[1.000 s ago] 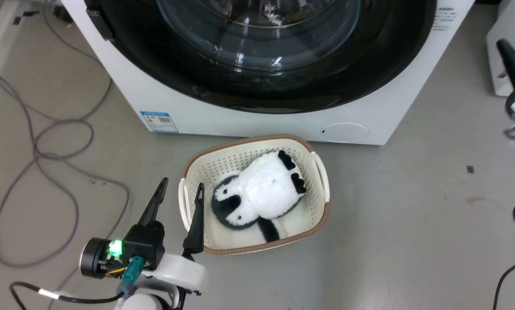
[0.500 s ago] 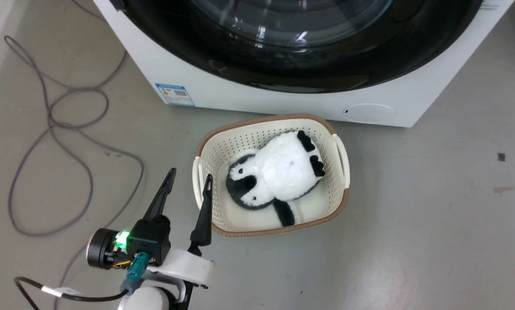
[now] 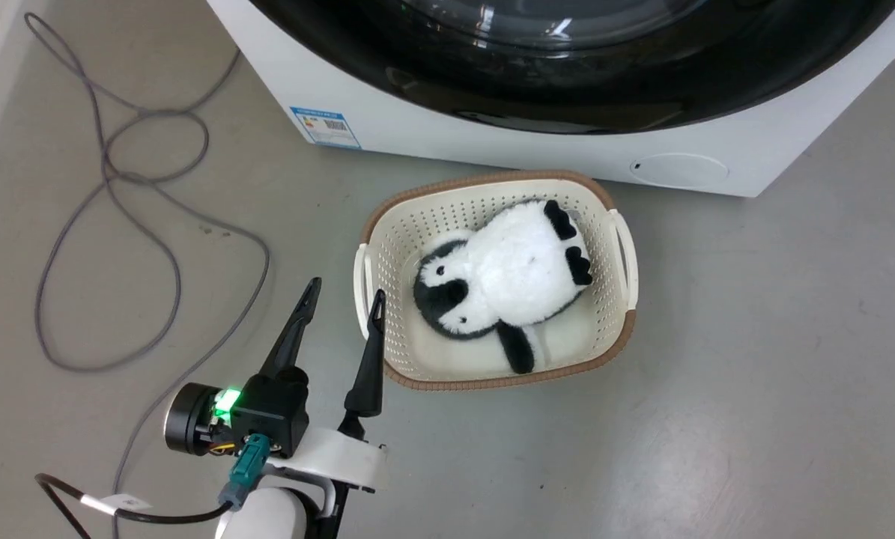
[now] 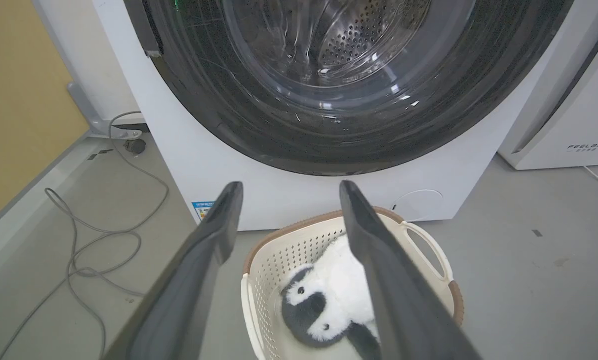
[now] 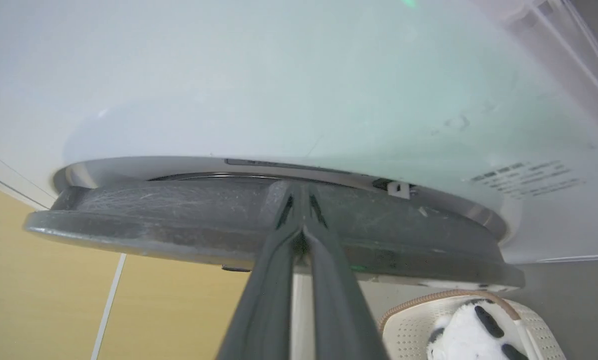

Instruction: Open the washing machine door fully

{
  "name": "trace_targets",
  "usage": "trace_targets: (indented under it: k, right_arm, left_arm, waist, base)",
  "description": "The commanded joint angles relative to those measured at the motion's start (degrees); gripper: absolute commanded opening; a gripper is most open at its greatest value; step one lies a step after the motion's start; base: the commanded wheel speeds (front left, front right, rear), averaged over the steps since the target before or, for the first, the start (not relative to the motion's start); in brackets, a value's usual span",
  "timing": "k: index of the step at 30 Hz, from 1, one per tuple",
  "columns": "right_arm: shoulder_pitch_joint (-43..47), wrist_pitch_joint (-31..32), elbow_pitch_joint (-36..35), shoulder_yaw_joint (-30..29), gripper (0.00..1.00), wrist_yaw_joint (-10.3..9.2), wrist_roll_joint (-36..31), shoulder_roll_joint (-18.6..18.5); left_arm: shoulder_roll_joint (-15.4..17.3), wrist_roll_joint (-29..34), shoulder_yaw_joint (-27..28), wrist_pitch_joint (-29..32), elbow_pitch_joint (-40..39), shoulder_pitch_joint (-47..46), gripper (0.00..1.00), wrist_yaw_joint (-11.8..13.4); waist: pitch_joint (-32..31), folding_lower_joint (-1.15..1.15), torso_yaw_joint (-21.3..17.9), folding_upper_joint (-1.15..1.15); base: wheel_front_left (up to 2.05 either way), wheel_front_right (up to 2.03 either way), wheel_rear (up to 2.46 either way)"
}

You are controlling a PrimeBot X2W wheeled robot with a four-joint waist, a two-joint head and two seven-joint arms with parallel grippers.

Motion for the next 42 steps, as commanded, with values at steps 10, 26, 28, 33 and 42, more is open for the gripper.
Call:
trace_targets:
  k: [10,26,28,33,42]
  right_arm:
    - [-4.0,4.2,1.0,-3.9,0.00,-0.02,-0.1,0.8]
    - [-4.3,9.7,2.6,-7.3,0.00,-0.02,-6.2,2.3]
    - [-4.0,10.9,2.7,-8.1,0.00,-0.02,-6.7,2.6]
    - [-3.3,13.7,2.2,-9.9,0.00,-0.02,-7.8,3.6]
    - [2.3,17.7,-2.0,-11.1,0.00,-0.02,-8.8,6.1]
  left_arm:
    - [0.0,-0.1,-0.5,-1.0,0.3,-1.7,1.00,0.2]
    - [0.0,-0.5,-1.1,-1.0,0.1,-1.8,1.00,0.5]
    - [0.0,-0.7,-1.1,-1.0,0.1,-1.8,1.00,0.7]
    - [0.0,-0.9,-1.2,-1.0,0.2,-1.8,1.00,0.9]
    - [0.0,-1.0,-0.5,-1.0,0.8,-0.8,1.00,0.8]
  waist:
    - [1.1,0.00,0.5,0.00]
    - [2.0,0.00,1.4,0.00]
    - [1.9,0.00,1.4,0.00]
    - [1.3,0.00,1.4,0.00]
    - [-2.7,0.00,0.9,0.00]
  base:
    - [0.00,0.00,0.00]
    - [0.00,0.00,0.00]
    - [0.00,0.00,0.00]
    - [0.00,0.00,0.00]
    - [0.00,0.00,0.00]
